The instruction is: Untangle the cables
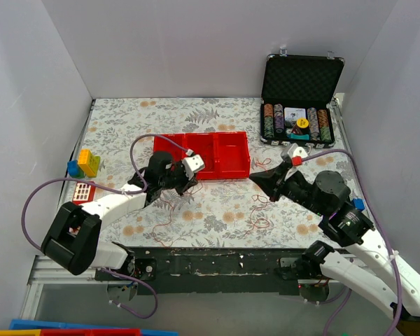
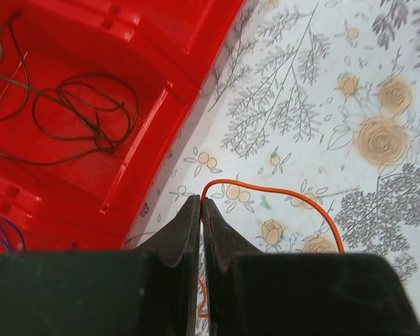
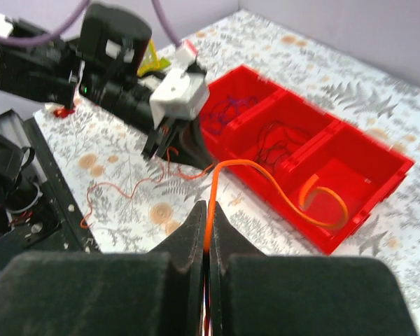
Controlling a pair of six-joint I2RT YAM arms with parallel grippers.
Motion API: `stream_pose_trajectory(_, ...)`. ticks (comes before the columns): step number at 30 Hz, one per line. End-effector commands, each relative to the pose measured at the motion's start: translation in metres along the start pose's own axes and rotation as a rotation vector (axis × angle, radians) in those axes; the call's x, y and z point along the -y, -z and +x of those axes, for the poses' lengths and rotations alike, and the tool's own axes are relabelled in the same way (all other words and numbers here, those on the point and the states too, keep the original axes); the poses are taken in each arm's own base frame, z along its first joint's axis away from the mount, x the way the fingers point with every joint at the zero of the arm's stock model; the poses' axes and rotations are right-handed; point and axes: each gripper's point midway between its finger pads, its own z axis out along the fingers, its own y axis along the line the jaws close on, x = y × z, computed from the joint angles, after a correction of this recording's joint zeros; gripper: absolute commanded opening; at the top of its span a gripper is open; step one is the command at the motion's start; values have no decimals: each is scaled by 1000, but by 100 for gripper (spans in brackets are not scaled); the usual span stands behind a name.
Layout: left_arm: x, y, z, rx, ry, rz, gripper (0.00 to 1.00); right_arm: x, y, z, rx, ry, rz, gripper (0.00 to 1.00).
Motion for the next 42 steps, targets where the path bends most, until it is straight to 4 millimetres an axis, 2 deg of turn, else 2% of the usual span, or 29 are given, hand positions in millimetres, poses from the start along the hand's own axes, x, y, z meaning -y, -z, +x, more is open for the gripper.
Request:
stream_pose_trajectory(1,-10,12,1,3,-109,-70,0,8,3,-31,54,72,45,1)
stream_pose_trajectory(5,-6,18,-14,45,-111,-60,0,13,-8,-9,9,42,46,1)
stream_pose_trajectory(7,-7,21,-23,52,-107,-58,0,26,-13,4,-24,25,109,1)
stream_pose_trajectory(9,-4,25,-31,47,-109,-38,0,50,-15,27,-82,-7,232,1)
stream_pose_trajectory(12,-9,33,-53,62,-123,-46,0,74,-15,70,-222,-73,375,1)
stream_pose_trajectory(15,-17,41,-80,89,-147,-74,0,90,-7,104,-357,-128,492,1)
stream_pose_trajectory(19,-28,51,-117,125,-177,-96,0,99,5,143,-535,-145,571,1)
stream_pose_trajectory(21,-28,55,-127,123,-183,-89,0,98,15,169,-695,-170,602,8)
stream_pose_trajectory(23,-27,58,-130,125,-193,-89,0,89,24,193,-830,-231,603,12)
stream_pose_trajectory(26,-27,62,-129,121,-203,-97,0,75,36,221,-910,-310,583,21)
stream_pose_trajectory(31,-25,67,-126,118,-215,-101,0,57,56,238,-971,-381,539,47)
stream_pose_trajectory(35,-24,69,-128,121,-222,-102,0,45,53,239,-970,-418,473,77)
stream_pose_trajectory(38,-24,69,-129,123,-222,-99,0,48,57,243,-1025,-401,498,81)
stream_pose_trajectory(42,-23,73,-133,135,-223,-104,0,58,56,253,-1062,-358,531,82)
